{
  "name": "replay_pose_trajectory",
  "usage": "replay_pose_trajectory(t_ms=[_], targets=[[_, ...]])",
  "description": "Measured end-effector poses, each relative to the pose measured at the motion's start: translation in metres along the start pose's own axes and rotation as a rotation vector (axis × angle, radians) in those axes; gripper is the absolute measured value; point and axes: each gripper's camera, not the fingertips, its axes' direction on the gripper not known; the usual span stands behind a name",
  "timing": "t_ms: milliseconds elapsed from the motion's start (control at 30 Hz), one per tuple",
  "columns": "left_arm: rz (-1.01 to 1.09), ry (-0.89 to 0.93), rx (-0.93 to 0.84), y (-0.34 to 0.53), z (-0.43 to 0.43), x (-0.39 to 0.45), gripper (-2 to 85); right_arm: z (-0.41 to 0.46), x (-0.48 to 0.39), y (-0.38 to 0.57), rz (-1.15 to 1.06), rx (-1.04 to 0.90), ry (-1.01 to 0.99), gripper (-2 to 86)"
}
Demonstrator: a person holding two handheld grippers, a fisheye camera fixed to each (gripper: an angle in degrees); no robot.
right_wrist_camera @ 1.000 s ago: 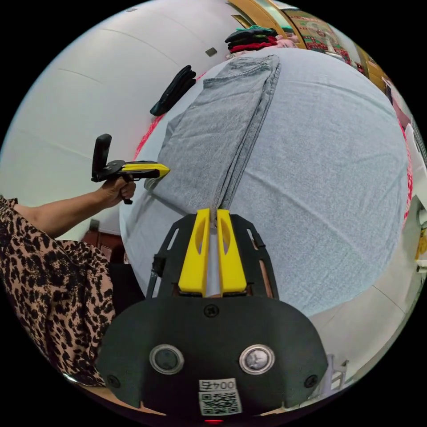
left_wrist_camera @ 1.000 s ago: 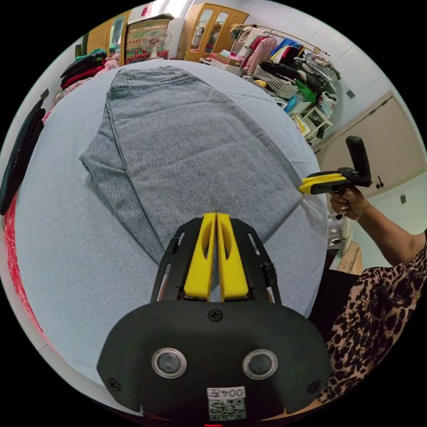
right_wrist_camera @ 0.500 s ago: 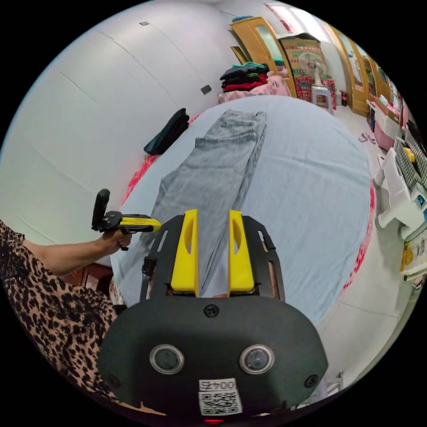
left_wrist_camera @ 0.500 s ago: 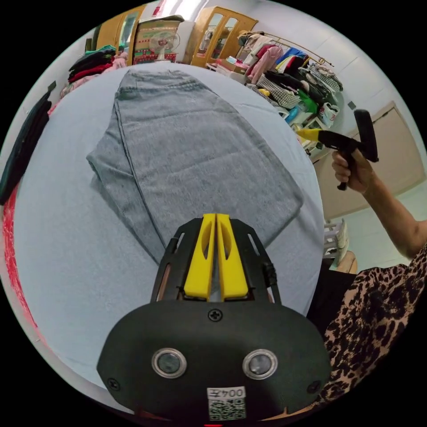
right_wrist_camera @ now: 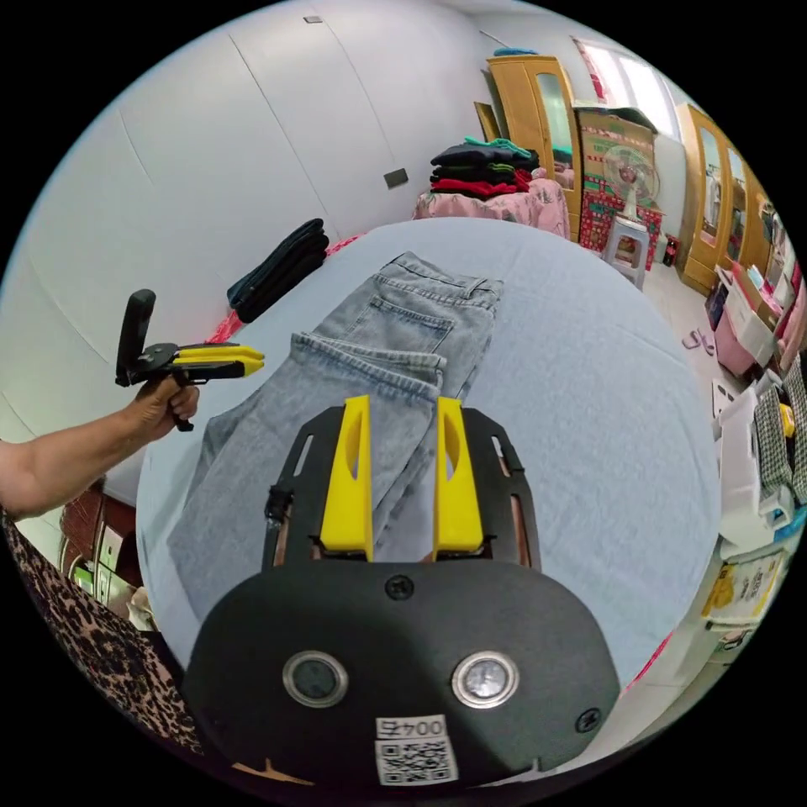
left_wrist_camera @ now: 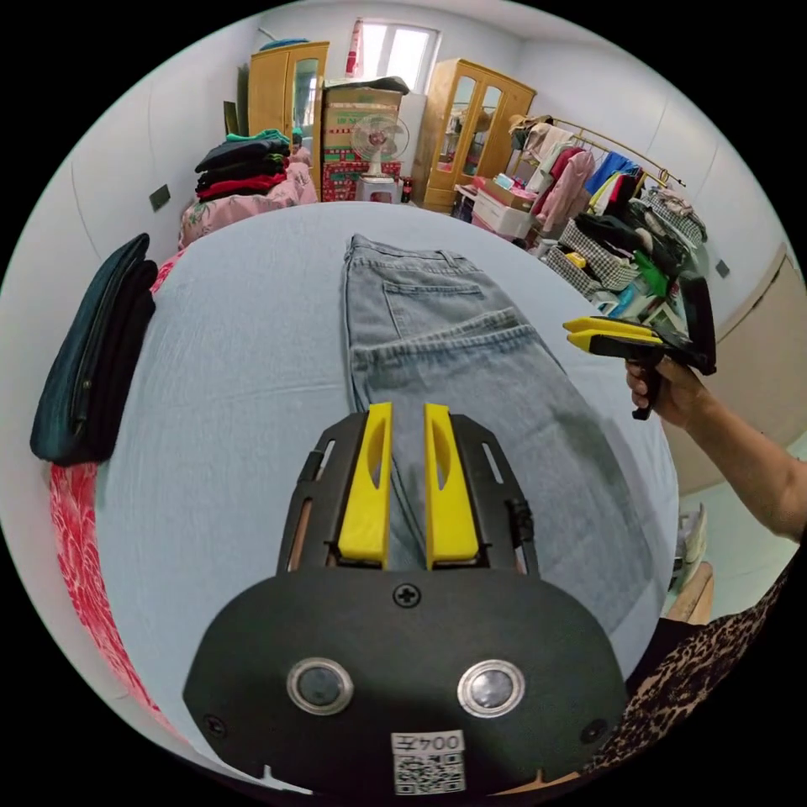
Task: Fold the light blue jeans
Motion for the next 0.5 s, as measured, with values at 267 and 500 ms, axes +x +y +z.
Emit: replay_pose_trajectory(t_ms=[267, 500], targets=[[0.021, -0.044, -0.042, -0.035, 0.032, -0.004, 6.9, 0.044, 0.005, -0.039, -0.082, -0.119, 0.015, 9.2], [0.015, -0.075, -0.032, -0.032, 0.032, 0.0, 1.6, 0.052, -0.006, -0.049, -0.124, -0.134, 0.106, 4.9]])
